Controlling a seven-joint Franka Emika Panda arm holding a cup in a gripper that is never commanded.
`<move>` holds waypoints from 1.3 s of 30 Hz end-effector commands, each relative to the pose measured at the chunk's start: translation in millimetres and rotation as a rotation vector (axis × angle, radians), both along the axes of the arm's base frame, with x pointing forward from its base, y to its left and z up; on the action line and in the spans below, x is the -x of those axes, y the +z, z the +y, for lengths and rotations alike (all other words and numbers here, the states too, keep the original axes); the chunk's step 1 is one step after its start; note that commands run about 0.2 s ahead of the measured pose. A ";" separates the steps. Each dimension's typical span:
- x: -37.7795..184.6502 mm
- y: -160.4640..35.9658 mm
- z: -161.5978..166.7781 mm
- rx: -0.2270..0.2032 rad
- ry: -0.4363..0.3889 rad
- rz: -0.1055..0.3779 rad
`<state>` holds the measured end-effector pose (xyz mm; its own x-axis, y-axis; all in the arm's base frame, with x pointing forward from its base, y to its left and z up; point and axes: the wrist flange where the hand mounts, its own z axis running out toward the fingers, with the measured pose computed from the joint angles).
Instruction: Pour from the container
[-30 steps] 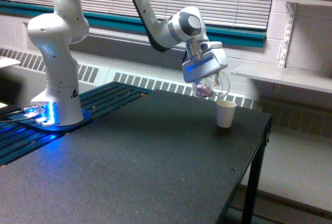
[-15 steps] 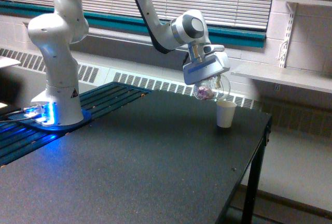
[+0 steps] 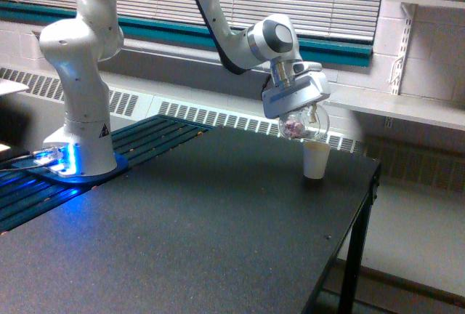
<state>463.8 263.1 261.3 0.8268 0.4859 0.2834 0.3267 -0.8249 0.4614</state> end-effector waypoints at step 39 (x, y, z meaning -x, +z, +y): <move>-4.9 1.3 8.6 0.154 0.087 0.072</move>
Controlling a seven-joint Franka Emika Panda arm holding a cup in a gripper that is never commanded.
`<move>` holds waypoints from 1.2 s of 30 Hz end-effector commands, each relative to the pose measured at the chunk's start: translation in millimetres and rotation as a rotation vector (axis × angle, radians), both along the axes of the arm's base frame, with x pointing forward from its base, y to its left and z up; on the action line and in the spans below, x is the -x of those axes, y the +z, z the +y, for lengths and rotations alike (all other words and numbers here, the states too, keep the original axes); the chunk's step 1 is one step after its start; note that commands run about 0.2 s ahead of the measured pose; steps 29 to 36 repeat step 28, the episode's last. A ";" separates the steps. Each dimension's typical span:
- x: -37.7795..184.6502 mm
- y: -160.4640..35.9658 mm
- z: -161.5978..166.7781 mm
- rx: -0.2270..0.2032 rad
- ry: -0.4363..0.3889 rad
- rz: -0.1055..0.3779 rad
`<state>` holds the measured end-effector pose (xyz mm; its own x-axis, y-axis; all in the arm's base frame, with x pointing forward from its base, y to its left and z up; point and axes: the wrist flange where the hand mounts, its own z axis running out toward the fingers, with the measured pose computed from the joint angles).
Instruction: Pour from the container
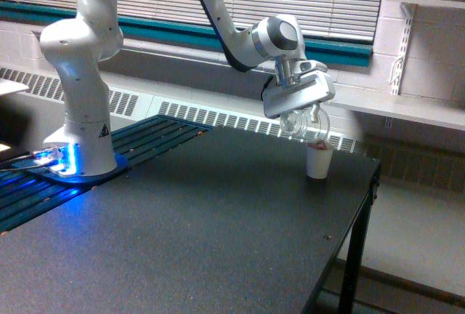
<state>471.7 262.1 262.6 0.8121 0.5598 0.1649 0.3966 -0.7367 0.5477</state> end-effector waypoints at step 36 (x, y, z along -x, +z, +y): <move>-4.1 5.9 4.6 -0.008 0.026 -0.023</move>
